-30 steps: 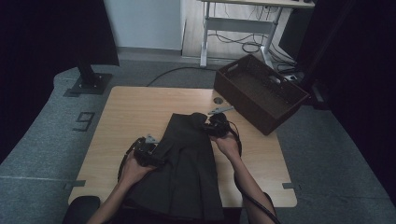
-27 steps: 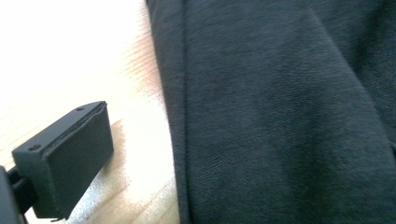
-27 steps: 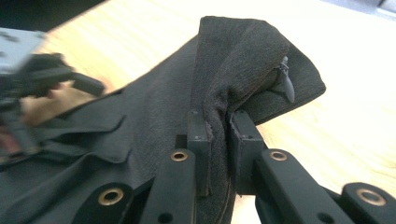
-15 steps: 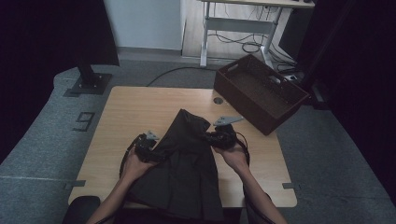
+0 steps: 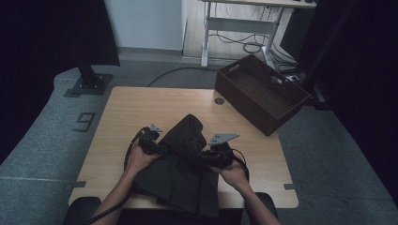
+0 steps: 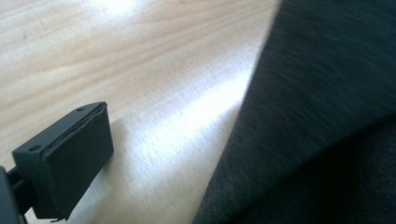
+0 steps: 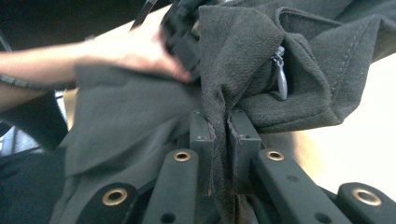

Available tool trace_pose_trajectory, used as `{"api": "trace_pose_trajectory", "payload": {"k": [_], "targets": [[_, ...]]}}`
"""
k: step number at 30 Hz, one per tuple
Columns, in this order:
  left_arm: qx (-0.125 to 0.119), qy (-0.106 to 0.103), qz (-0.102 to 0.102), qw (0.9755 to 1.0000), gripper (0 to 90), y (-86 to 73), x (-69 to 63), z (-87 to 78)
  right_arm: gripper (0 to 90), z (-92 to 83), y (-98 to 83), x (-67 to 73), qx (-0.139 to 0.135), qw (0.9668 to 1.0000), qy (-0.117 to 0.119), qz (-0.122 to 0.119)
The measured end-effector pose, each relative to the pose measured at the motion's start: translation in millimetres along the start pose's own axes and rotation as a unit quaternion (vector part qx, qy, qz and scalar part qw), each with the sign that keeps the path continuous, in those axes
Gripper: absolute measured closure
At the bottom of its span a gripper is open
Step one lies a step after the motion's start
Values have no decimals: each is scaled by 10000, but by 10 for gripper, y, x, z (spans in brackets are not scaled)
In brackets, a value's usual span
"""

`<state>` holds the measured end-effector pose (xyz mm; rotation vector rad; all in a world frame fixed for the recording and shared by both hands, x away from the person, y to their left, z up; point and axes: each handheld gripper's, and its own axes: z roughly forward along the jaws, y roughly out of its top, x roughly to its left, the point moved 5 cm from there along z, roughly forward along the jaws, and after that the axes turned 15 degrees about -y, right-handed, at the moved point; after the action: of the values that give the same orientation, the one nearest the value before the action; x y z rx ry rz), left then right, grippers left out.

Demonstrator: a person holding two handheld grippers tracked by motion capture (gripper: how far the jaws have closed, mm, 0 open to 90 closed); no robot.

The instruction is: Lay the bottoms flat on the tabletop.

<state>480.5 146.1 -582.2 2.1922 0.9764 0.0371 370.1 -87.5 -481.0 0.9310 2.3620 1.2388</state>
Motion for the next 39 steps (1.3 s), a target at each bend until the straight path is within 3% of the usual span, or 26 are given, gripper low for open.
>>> {"api": "trace_pose_trajectory", "payload": {"k": [4,7,9,11,15,19,22,25,28,32,36,39], "targets": [[135,-72,101,9998,0,52,16,4,824,113,-233,60,250,9995,166,138],[282,79,536,9981,41,96,-76,-114,824,207,-405,79,449,9987,159,201],[253,158,779,9965,75,130,-168,-244,824,266,-505,83,537,9979,194,308],[203,106,882,9958,77,134,-243,-381,823,313,-579,102,622,9975,156,296],[146,-224,735,9969,89,-20,-314,-547,823,367,-640,145,729,9973,17,26],[459,-176,657,9966,89,-281,-272,-486,823,417,-667,99,751,9971,-82,-39],[374,-305,458,9978,89,-344,-239,-416,823,451,-657,-45,750,9969,-240,17],[390,-170,481,9979,89,-316,-220,-331,822,492,-635,-198,747,9965,-364,108],[220,-115,203,9995,87,-241,-128,-247,822,553,-602,-363,714,9959,-547,110],[92,18,-23,10000,85,-128,-25,-171,820,639,-560,-542,634,9956,-681,151],[307,-24,101,9995,103,-47,-26,-189,816,670,-536,-602,642,9954,-701,154],[277,114,191,9994,143,48,-31,-329,813,663,-551,-599,613,9957,-673,187]]}}
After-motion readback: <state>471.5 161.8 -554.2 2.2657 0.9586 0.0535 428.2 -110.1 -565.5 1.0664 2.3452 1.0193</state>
